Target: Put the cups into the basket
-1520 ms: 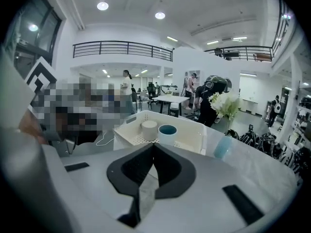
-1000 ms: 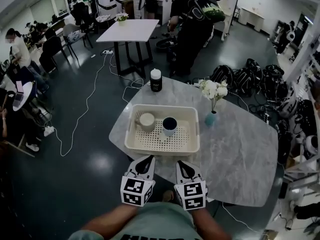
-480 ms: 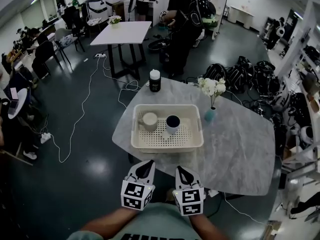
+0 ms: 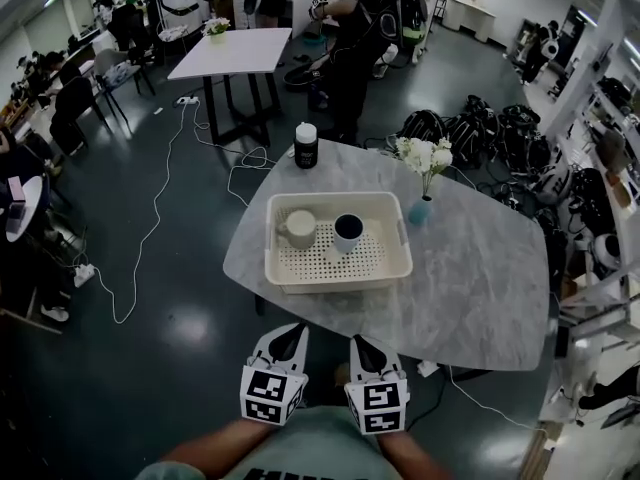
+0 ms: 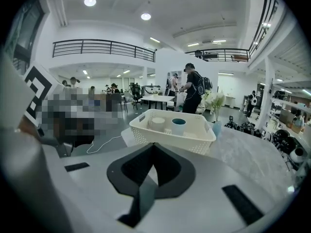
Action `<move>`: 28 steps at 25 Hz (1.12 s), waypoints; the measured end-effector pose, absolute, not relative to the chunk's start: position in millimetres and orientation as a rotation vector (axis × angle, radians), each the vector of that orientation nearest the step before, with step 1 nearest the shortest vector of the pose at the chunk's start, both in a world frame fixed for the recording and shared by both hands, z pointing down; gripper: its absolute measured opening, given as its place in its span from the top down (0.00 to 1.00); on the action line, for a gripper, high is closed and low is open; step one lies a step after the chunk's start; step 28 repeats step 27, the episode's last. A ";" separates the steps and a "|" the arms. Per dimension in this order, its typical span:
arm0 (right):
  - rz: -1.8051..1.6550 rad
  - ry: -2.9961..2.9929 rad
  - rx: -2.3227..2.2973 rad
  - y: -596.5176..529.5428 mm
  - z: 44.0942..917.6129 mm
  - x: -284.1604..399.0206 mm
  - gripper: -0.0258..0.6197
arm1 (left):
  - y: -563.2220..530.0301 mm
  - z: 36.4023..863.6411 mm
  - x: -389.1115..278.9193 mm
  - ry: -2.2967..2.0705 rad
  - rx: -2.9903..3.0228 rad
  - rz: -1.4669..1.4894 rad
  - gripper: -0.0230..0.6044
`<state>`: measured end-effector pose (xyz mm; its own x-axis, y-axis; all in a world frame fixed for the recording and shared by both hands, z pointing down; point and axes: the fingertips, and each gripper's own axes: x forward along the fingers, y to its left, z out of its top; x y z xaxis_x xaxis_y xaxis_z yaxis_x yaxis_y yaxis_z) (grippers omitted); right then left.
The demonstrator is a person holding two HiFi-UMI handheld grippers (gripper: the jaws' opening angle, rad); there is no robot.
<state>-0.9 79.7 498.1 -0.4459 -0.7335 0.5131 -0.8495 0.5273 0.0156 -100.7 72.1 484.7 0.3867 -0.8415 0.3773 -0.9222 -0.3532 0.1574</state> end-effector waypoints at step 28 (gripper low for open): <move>0.304 -2.303 1.306 92.6 510.5 -24.7 0.94 | 80.3 490.4 -127.3 -1.527 2.326 0.309 0.95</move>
